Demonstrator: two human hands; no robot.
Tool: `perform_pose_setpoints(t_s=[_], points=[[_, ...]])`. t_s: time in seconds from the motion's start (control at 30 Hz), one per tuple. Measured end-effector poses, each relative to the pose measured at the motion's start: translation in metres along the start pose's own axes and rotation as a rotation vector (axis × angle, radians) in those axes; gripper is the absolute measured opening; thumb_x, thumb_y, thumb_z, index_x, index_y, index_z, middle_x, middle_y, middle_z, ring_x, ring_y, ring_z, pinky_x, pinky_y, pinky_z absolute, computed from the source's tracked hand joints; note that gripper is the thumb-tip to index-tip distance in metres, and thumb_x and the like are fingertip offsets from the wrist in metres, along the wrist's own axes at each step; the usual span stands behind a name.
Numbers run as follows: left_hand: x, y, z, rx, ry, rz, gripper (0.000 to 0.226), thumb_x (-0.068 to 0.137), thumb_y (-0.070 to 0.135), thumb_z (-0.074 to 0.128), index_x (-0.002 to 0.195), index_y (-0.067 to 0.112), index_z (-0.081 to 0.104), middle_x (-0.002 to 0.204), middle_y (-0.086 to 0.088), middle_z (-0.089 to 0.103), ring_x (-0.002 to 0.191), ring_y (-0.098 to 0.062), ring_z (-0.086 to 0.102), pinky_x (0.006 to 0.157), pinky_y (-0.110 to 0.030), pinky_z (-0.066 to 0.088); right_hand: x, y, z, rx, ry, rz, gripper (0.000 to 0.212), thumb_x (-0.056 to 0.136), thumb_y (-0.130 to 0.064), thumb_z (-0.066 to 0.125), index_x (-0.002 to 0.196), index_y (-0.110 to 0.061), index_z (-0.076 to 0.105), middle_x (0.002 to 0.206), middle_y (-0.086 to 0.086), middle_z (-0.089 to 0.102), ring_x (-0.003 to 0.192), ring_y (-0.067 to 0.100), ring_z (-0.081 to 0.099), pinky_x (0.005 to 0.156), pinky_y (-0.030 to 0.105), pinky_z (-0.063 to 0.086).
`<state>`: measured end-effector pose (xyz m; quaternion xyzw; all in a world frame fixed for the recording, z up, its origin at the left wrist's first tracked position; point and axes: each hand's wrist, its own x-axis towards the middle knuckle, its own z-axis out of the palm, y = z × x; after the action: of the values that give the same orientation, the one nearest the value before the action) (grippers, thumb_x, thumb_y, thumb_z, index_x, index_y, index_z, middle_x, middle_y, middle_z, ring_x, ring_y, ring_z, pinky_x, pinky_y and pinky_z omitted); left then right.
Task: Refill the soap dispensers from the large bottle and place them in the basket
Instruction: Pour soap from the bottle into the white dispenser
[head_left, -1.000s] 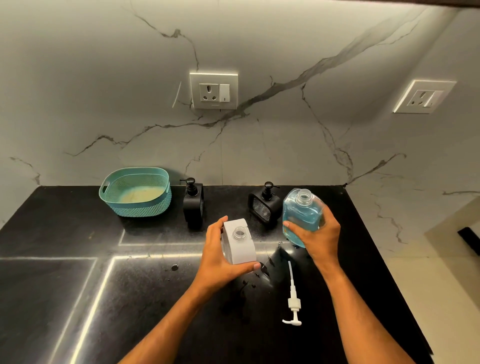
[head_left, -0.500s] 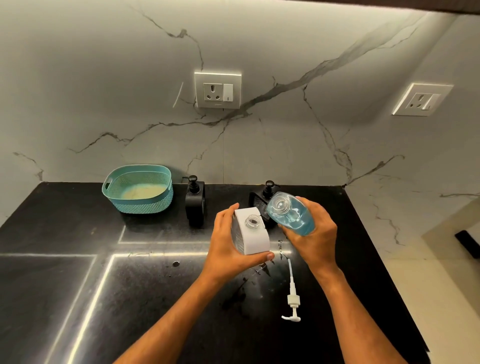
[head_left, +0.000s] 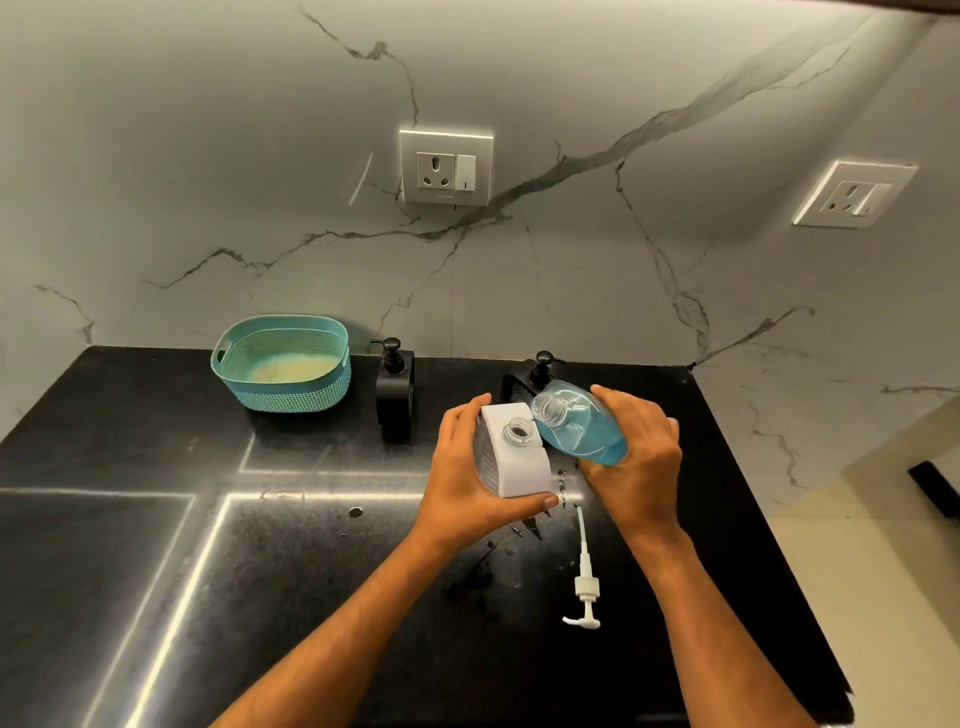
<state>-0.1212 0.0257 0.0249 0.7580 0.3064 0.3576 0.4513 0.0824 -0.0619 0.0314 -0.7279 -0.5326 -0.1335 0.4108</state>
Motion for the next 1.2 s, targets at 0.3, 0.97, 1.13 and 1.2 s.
perform_pose_setpoints(t_s=[0.3,0.97,1.13,1.2], points=[[0.003,0.004,0.001,0.016,0.011,0.012,0.125,0.055,0.069,0.091,0.155,0.019,0.036,0.143,0.007,0.044,0.131,-0.001,0.047,0.105,-0.008,0.041,-0.001,0.0,-0.004,-0.079,-0.001,-0.054,0.08,0.065,-0.018,0.098,0.137,-0.01,0.063,0.129,0.008,0.067,0.119,0.024,0.06,0.094,0.027,0.043],[-0.001,0.003,0.003,0.026,0.007,0.014,0.124,0.055,0.07,0.09,0.154,0.019,0.036,0.143,0.007,0.043,0.131,-0.005,0.047,0.106,-0.01,0.042,-0.002,0.0,-0.012,-0.172,0.026,-0.107,0.079,0.068,-0.019,0.096,0.138,-0.011,0.062,0.132,0.01,0.064,0.123,0.03,0.058,0.097,0.041,0.047],[0.0,0.002,0.002,0.033,0.007,0.022,0.124,0.054,0.069,0.092,0.154,0.019,0.036,0.143,0.007,0.043,0.131,-0.004,0.047,0.108,-0.015,0.045,-0.003,-0.001,-0.012,-0.186,0.028,-0.103,0.08,0.067,-0.017,0.096,0.139,-0.012,0.062,0.132,0.009,0.064,0.123,0.029,0.058,0.096,0.041,0.047],[-0.001,0.002,0.003,0.031,0.002,0.018,0.125,0.054,0.069,0.092,0.154,0.019,0.036,0.143,0.008,0.043,0.132,-0.003,0.047,0.108,-0.016,0.045,-0.003,0.0,-0.012,-0.193,0.025,-0.102,0.081,0.066,-0.017,0.096,0.139,-0.013,0.061,0.133,0.009,0.064,0.123,0.029,0.058,0.097,0.041,0.047]])
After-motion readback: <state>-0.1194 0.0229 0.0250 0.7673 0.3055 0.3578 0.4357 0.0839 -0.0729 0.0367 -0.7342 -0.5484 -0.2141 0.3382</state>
